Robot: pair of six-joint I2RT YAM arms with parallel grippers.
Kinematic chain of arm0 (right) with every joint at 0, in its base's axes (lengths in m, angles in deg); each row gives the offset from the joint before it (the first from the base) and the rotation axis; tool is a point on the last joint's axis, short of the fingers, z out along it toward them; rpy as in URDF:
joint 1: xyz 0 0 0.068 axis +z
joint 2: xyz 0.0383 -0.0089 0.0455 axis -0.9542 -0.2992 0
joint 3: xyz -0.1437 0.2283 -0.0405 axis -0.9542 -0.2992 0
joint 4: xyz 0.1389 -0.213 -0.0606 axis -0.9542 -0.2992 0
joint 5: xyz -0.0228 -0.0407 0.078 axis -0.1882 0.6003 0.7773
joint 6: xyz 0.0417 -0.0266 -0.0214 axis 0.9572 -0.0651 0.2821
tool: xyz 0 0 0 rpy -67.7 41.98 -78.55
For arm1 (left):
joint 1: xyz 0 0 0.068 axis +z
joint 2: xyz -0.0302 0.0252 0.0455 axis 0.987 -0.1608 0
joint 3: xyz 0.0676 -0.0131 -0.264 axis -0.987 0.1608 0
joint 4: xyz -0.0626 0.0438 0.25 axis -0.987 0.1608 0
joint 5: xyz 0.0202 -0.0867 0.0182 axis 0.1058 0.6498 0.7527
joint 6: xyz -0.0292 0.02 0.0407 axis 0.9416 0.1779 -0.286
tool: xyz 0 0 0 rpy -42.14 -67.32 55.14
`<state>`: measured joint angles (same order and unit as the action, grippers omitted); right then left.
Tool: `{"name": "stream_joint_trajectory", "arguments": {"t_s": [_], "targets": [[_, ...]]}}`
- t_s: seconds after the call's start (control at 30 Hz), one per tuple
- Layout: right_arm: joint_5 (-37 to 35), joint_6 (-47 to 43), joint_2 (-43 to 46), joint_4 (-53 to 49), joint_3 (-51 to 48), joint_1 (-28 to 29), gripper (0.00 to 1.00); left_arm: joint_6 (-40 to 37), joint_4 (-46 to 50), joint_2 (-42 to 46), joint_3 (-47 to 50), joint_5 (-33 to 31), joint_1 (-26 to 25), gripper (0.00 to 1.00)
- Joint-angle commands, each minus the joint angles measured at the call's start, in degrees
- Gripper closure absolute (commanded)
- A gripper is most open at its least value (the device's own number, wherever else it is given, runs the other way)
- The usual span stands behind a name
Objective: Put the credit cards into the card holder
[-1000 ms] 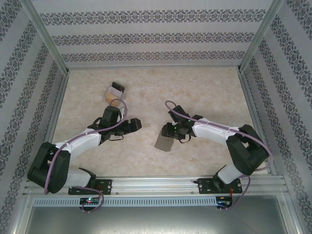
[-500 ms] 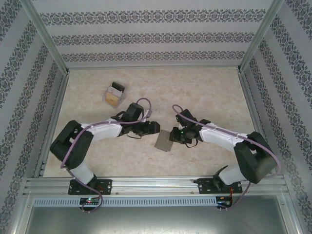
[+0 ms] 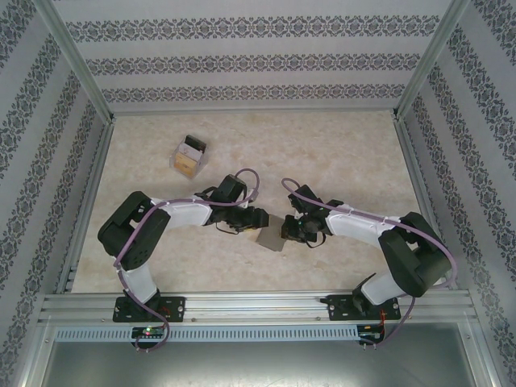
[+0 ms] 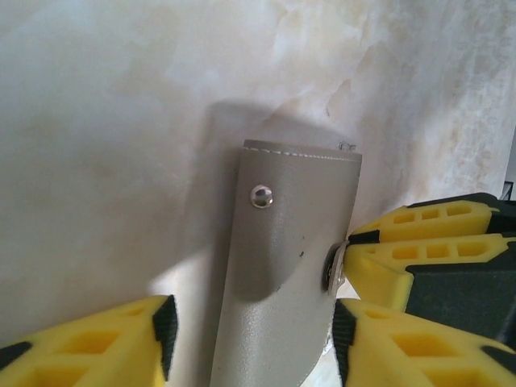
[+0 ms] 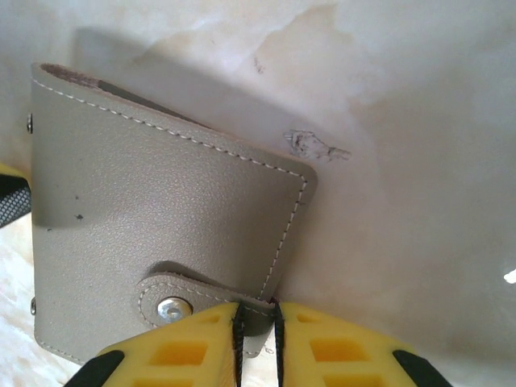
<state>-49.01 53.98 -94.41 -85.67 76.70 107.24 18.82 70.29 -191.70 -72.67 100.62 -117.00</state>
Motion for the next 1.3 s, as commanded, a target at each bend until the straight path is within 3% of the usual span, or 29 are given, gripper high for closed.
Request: {"name": "stream_joint_trajectory", "arguments": {"t_s": [0.0,0.47,0.7,1.03,1.17,1.27], "targets": [[-2.67,0.88,-1.44,-0.21,-1.18,0.15,0.81,0.38,-0.24,-1.11,-0.75,2.35,-1.45,0.51],[-5.51,2.26,1.90,-1.46,-0.40,0.46,0.78,3.59,-6.16,1.17,1.41,4.73,-1.90,1.00],[-7.49,2.18,7.20,-1.77,1.07,2.10,0.66,4.89,-7.66,3.23,2.37,3.02,-1.89,1.00],[-7.89,2.18,-0.66,-0.68,5.40,5.54,0.56,5.72,-9.36,3.62,3.38,3.54,-1.90,1.00],[-10.04,1.94,-3.94,-2.84,6.66,6.25,0.55,5.99,-9.85,3.70,3.72,3.55,-1.89,1.00],[-15.03,2.49,-5.49,-8.14,7.60,6.81,0.63,6.04,-9.10,4.01,3.76,2.82,-1.89,1.00]]}}
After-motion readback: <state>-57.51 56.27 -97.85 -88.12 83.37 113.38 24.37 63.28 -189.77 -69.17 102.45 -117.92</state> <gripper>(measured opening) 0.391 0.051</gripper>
